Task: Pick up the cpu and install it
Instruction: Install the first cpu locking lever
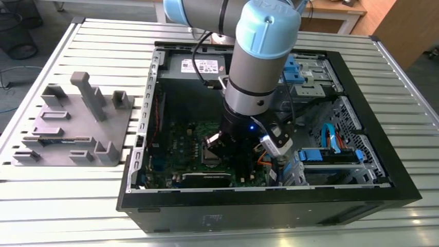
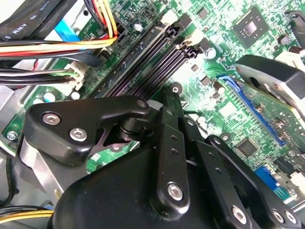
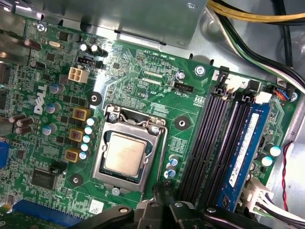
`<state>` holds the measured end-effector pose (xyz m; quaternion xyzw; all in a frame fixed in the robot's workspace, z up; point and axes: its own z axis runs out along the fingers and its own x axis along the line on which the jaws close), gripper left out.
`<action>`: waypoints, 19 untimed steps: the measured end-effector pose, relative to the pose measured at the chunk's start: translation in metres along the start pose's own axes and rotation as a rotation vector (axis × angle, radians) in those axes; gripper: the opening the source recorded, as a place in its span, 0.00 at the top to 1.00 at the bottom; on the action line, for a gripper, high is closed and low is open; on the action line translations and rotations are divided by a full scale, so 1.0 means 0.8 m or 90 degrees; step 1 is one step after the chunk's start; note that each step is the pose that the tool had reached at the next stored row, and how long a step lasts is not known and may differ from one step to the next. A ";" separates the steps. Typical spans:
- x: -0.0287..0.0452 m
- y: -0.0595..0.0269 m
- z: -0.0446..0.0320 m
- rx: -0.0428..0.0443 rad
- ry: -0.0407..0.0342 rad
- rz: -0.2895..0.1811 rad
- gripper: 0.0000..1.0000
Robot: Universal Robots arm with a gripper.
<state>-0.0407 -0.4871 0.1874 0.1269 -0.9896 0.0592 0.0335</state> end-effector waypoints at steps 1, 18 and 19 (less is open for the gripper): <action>0.0003 0.000 0.0001 -0.0017 -0.0007 0.000 0.89; 0.0037 -0.010 -0.0002 -0.0097 -0.0028 0.000 0.89; 0.0038 -0.010 -0.0002 -0.0097 -0.0029 0.000 0.89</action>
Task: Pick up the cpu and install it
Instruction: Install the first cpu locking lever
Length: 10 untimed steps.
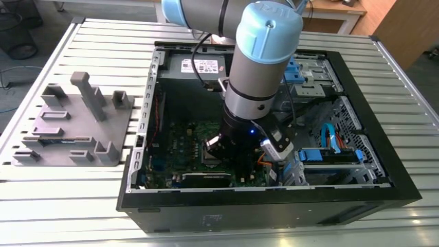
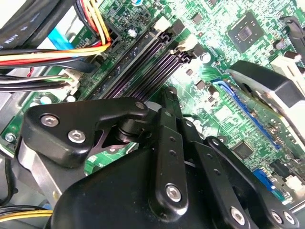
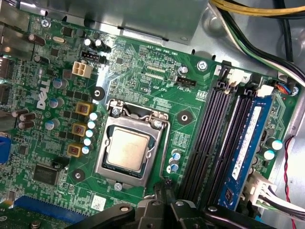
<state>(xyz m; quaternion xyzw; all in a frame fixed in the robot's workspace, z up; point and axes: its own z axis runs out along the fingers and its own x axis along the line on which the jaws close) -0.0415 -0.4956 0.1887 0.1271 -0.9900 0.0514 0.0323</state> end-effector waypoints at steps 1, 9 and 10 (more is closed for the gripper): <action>0.0002 0.000 0.0000 0.0000 -0.0003 0.000 0.89; 0.0053 0.001 0.0005 0.0015 -0.0066 0.001 0.89; 0.0061 0.002 0.0005 0.0018 -0.0076 0.001 0.89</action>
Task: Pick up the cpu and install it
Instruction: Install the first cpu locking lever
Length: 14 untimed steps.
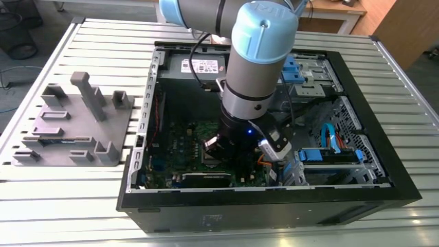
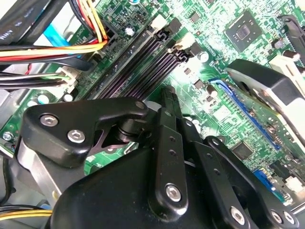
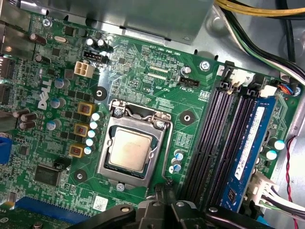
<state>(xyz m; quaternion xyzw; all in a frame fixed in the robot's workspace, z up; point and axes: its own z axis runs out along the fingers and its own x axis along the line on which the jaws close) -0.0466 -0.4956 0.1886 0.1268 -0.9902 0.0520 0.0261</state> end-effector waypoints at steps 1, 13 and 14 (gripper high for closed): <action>0.0009 0.000 0.0000 0.0002 -0.0011 0.000 0.89; 0.0050 -0.001 0.0019 0.0031 -0.0124 0.001 0.89; 0.0051 -0.001 0.0005 0.0030 -0.0126 0.001 0.89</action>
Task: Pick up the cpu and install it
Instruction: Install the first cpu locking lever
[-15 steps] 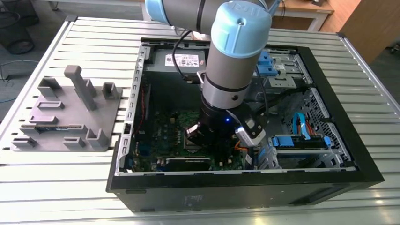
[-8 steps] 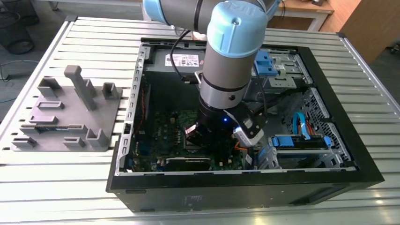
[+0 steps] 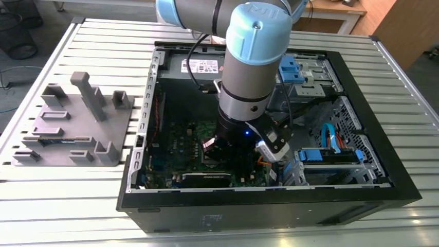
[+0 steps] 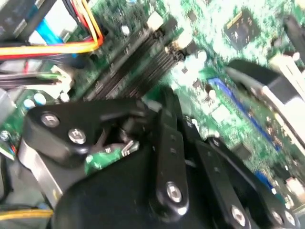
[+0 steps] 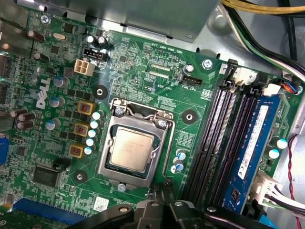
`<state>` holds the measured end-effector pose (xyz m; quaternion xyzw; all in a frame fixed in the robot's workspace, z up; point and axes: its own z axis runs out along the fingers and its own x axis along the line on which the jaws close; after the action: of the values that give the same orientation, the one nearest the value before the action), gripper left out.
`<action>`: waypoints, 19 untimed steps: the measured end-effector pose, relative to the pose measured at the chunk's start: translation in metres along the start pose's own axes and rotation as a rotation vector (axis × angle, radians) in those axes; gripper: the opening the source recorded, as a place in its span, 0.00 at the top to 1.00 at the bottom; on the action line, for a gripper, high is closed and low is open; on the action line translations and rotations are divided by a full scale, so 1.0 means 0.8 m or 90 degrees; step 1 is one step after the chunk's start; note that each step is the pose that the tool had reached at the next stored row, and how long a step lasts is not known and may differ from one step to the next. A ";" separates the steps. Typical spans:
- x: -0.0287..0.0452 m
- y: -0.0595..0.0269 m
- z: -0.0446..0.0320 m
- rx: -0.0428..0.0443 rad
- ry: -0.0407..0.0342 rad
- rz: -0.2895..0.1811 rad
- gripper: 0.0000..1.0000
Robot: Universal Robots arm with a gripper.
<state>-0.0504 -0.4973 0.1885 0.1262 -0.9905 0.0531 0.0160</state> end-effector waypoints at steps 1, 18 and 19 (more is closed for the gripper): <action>0.0000 0.000 -0.0021 -0.0002 -0.0003 0.000 0.89; 0.0023 -0.005 -0.0469 0.0001 0.0001 0.000 0.89; 0.0028 -0.004 -0.0471 0.0001 0.0002 0.000 0.89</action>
<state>-0.0510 -0.4969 0.2264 0.1263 -0.9904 0.0532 0.0161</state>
